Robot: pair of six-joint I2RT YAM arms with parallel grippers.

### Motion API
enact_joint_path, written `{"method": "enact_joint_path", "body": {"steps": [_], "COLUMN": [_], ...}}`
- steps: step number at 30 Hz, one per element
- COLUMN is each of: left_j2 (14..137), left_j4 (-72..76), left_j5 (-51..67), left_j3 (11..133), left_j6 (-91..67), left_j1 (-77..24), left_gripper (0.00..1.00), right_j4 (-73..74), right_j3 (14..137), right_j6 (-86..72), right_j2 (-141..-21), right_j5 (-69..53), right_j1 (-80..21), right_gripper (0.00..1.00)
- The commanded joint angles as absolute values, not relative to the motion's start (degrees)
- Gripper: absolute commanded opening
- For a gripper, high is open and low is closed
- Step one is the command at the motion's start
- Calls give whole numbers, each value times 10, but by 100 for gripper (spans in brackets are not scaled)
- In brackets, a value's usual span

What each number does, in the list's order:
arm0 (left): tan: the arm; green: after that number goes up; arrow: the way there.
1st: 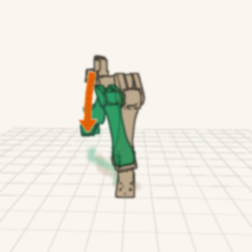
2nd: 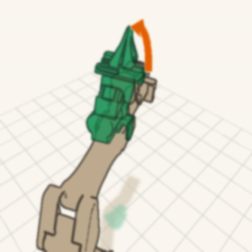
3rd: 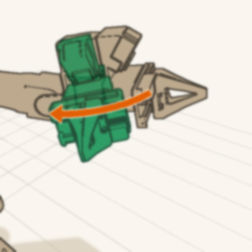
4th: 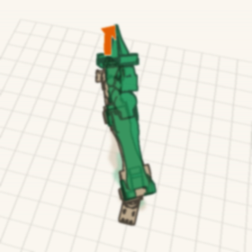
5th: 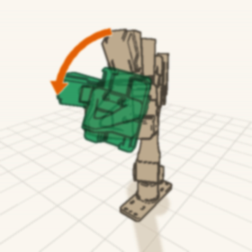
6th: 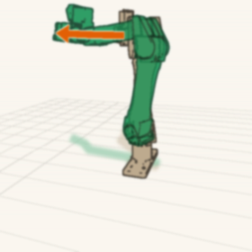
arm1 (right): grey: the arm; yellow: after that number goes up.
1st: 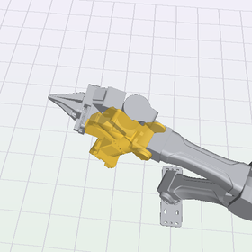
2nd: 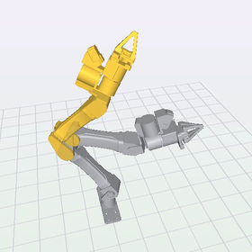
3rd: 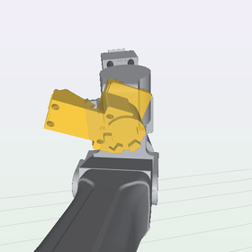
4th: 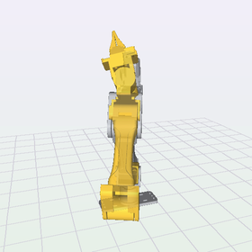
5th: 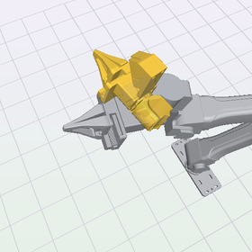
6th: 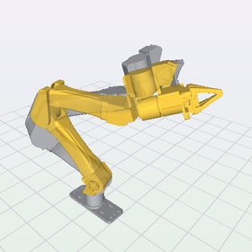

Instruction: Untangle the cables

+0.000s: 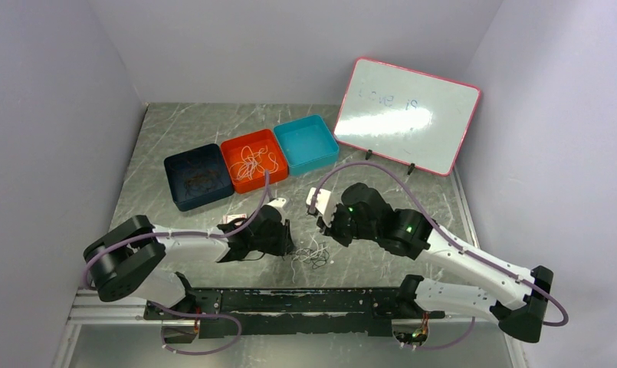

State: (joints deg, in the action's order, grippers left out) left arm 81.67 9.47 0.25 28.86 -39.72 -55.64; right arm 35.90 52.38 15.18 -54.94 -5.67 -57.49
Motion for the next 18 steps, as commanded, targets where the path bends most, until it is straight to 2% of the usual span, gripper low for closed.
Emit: {"method": "enact_joint_path", "body": {"steps": [1,6,13,18], "left_j2": [812,791,795,815], "left_j4": [112,91,76,81], "left_j5": [8,-23,-31,-33], "left_j3": [292,287,285,280], "left_j6": [-395,-400,-400,-406], "left_j1": [-554,-553,-553,-553], "left_gripper": [20,7,7,7], "right_j4": [340,324,296,263], "right_j3": [523,535,606,688], "right_j6": [137,114,89,88], "right_j2": [-531,-519,-493,-473], "right_j5": [-33,51,247,323], "right_j1": [-577,-577,-577,-577], "right_gripper": [0,0,0,0]}}
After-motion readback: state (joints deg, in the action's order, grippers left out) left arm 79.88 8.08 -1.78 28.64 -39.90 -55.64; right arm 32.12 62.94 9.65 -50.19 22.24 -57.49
